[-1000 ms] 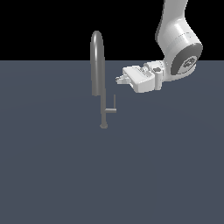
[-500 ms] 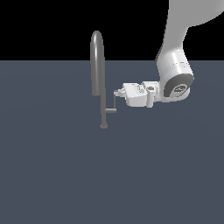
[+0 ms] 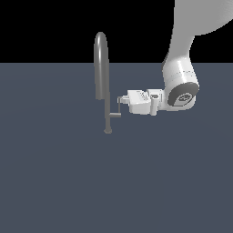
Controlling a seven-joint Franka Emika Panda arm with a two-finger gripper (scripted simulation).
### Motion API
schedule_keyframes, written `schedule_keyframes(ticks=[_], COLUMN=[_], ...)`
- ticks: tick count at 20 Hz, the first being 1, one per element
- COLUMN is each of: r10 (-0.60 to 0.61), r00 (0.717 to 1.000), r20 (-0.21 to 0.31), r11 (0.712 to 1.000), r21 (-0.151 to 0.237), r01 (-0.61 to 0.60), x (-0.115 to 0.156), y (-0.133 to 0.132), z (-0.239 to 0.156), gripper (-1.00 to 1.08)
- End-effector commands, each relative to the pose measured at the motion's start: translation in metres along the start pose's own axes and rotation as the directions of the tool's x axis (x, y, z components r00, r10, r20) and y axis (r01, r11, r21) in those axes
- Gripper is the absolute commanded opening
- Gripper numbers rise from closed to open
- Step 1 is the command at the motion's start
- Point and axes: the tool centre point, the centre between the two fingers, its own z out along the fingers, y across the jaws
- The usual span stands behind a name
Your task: Turn on the faucet by rotating a designated handle.
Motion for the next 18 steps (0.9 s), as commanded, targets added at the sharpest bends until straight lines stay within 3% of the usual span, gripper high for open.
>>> schedule_keyframes(ticks=[1,18], r10=[-0.004,-0.004], r00=[1.000,1.000], r20=[-0.003,-0.004], r11=[1.000,1.000], r21=[-0.002,0.001], r01=[0.004,0.004], x=[-0.002,-0.009], y=[0.000,0.024], z=[0.000,0.000], gripper=[-1.00,-1.00])
